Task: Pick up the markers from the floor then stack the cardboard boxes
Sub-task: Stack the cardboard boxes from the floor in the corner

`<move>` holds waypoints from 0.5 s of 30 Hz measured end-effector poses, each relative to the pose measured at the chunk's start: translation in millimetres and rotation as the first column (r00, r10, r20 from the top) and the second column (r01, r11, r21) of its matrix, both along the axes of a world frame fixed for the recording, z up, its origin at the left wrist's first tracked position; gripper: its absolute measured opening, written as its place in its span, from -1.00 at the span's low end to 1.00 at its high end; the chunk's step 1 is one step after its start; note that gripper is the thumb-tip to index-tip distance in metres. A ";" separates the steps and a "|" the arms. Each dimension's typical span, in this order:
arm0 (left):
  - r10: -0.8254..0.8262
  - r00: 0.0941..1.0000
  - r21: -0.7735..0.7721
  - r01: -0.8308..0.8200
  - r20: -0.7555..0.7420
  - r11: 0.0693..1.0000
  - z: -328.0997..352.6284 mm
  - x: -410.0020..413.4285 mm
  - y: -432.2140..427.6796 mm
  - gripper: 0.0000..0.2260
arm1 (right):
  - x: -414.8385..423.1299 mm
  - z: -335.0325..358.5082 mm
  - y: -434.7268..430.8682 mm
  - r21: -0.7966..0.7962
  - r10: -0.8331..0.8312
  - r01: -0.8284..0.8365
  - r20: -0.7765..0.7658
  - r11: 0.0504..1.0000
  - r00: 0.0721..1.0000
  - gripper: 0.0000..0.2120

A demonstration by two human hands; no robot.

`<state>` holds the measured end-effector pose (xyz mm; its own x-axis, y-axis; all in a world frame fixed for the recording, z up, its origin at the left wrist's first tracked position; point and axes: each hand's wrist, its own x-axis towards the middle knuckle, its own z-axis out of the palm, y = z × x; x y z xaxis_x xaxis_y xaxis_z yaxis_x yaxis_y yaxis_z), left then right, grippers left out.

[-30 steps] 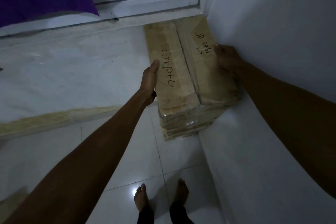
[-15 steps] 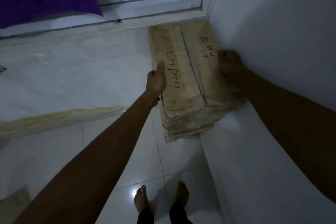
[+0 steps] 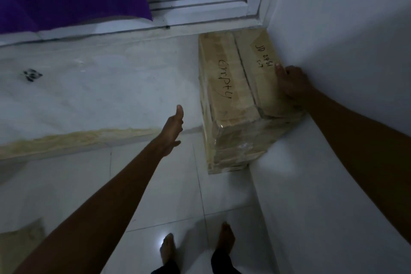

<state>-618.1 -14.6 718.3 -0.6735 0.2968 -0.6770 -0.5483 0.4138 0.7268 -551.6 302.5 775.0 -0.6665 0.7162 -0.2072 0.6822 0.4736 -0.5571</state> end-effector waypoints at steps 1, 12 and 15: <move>0.001 1.000 -0.015 -0.001 0.018 1.000 -5.5 5.8 -14.9 -0.27 | 3.4 2.2 -6.2 0.014 -0.018 0.018 -0.005 1.000 1.000 -0.41; 0.000 0.999 -0.057 -0.002 -0.048 0.998 -15.5 24.6 -169.2 -0.34 | 41.5 24.4 -138.4 0.281 -0.115 0.228 -0.365 0.932 0.924 -0.48; -0.030 0.992 -0.092 0.019 -0.124 0.996 -13.7 31.4 -211.6 -0.38 | 55.8 18.5 -199.8 0.284 -0.067 0.218 -0.459 0.934 0.886 -0.54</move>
<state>-586.7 -226.2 704.6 -0.7481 0.2558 -0.6124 -0.4442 0.4926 0.7484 -495.8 102.7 793.5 -0.5195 0.7864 0.3343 0.4796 0.5921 -0.6476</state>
